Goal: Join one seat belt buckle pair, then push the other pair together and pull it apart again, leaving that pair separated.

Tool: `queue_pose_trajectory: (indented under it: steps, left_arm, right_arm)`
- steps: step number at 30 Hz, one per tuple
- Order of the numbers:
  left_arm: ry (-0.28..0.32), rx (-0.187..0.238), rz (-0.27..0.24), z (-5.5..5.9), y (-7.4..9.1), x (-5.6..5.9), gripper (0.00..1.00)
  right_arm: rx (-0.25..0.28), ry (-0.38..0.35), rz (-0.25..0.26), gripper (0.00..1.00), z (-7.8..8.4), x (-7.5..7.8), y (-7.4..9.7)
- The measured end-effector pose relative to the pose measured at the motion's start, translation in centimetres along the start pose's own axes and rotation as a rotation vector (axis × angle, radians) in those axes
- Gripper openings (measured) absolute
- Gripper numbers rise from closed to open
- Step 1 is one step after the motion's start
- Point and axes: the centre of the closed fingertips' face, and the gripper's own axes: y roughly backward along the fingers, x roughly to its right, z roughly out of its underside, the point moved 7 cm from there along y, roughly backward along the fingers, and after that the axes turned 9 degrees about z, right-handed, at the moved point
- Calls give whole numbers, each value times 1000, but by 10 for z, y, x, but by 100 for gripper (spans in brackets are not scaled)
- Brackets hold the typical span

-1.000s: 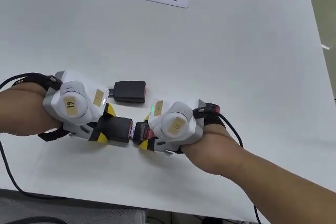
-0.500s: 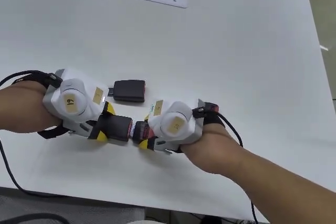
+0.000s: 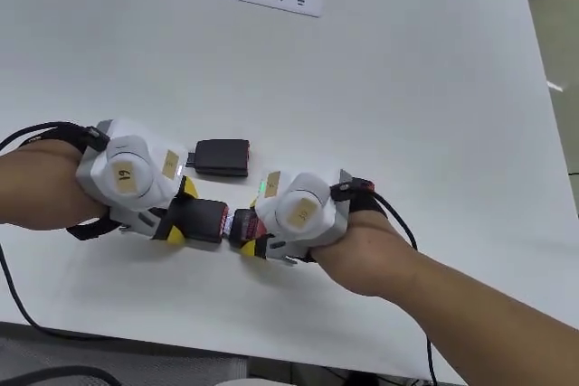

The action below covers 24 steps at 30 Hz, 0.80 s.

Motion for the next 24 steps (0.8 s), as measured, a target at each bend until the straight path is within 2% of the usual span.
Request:
queue_pose_trajectory:
  steps: [15, 24]
  left_arm:
    - [0, -5, -6, -1, 1, 1, 32]
    - [-3, 11, -5, 0, 0, 1, 32]
  right_arm:
    - [7, -10, 4, 29, 6, -4, 3]
    - [21, -11, 7, 29, 7, -5, 4]
